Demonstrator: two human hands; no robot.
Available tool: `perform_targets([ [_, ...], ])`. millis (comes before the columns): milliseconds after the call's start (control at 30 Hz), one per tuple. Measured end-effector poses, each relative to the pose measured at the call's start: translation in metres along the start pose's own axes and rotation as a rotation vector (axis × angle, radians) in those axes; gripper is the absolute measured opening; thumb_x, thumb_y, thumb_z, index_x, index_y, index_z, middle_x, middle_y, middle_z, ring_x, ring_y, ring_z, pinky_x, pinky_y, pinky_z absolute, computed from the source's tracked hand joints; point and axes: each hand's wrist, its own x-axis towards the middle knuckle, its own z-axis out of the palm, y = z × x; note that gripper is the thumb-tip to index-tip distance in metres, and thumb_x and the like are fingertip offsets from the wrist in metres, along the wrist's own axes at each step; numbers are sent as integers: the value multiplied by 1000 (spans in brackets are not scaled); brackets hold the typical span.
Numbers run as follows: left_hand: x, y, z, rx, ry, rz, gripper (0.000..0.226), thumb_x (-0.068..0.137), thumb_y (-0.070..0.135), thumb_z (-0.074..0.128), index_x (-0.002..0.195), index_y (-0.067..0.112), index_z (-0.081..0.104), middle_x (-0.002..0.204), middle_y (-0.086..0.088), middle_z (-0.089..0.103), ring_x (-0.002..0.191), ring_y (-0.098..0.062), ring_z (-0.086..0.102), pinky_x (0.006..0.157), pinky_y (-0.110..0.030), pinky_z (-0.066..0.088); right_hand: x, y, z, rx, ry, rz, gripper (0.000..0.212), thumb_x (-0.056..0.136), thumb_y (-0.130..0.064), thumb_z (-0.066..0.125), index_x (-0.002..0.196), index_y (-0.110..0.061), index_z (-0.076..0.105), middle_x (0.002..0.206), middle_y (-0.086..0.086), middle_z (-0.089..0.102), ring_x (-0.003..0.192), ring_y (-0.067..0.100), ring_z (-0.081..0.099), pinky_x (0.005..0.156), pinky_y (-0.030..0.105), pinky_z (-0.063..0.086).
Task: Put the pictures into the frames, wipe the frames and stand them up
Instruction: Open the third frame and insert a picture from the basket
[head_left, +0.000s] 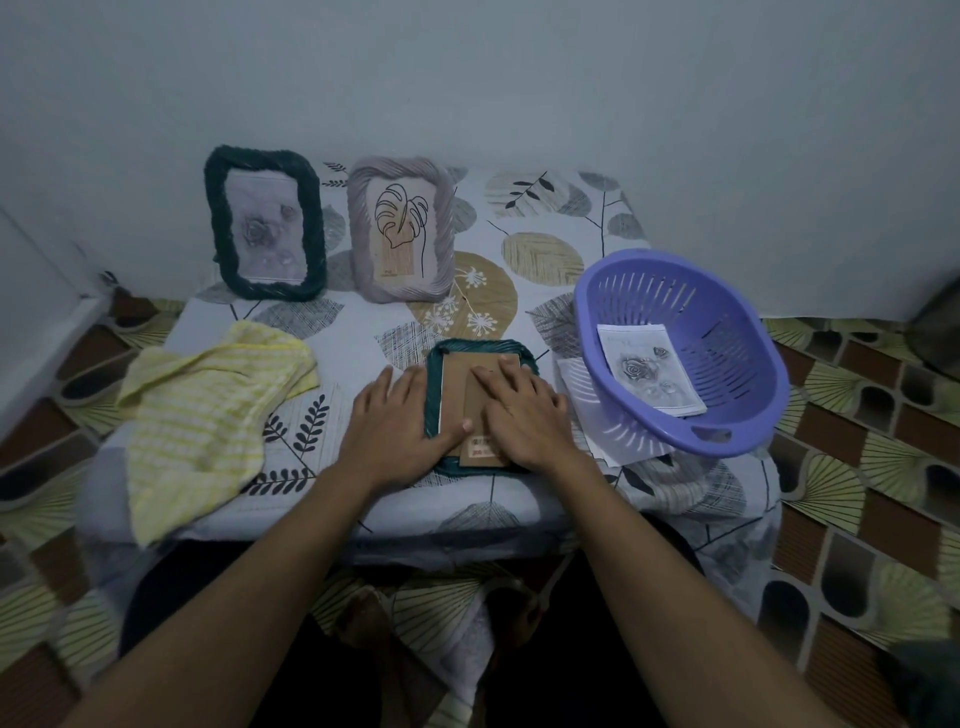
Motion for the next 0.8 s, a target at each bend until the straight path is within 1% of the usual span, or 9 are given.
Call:
perform_targets([
  [100,1,0,1,29,13,0,110,76,91,10,159,19,12,165,-2,17,152,-26,11,121,-45,10,2,2,0,55,0,23,53,100,-31,32,151,-45,29,166,-7,12,151,20,10,117,49,7],
  [200,0,0,1,39,28,-1,111,75,91,10,158,17,13,165,-2,19,151,-26,12,121,-45,10,3,0,-1,202,80,50,55,90,-31,32,142,-42,48,160,-7,30,144,20,24,116,48,13],
  [267,-1,1,1,46,31,-2,112,75,91,10,158,17,14,165,-3,19,151,-25,13,121,-44,10,5,0,-3,304,186,49,44,95,-26,38,129,-36,62,148,-4,48,136,22,37,115,49,22],
  [333,0,0,1,47,40,-5,110,76,91,13,158,17,15,164,-3,20,151,-25,14,120,-44,11,7,1,-5,305,304,30,34,99,-21,44,123,-30,66,136,0,58,129,24,43,111,48,32],
  [400,0,-1,2,46,51,-3,108,78,90,17,158,17,16,164,-3,23,150,-26,16,120,-44,12,9,-1,-8,231,358,63,34,102,-26,42,131,-24,60,139,3,53,132,25,38,109,45,31],
  [467,0,-1,2,47,59,0,105,80,89,20,157,17,17,163,-3,24,150,-26,17,119,-44,13,11,-3,-10,120,336,142,43,105,-32,37,144,-19,46,149,5,42,138,27,31,111,48,26],
  [500,0,-1,2,47,61,0,105,81,88,22,157,17,17,163,-3,24,150,-26,17,119,-44,13,11,-4,-10,70,313,174,46,105,-35,34,146,-17,42,152,6,38,139,28,30,111,49,25],
  [633,0,0,1,41,59,-2,105,80,89,22,158,18,17,164,-2,23,150,-26,16,119,-45,13,14,-4,-3,-49,288,208,51,104,-43,33,144,-14,43,151,8,37,135,30,34,108,50,29],
  [800,0,0,1,37,70,-5,102,83,86,28,158,18,17,164,-2,22,150,-25,16,119,-44,12,14,-6,0,-44,353,239,52,101,-45,39,140,-12,48,148,7,40,132,29,39,106,48,32],
])
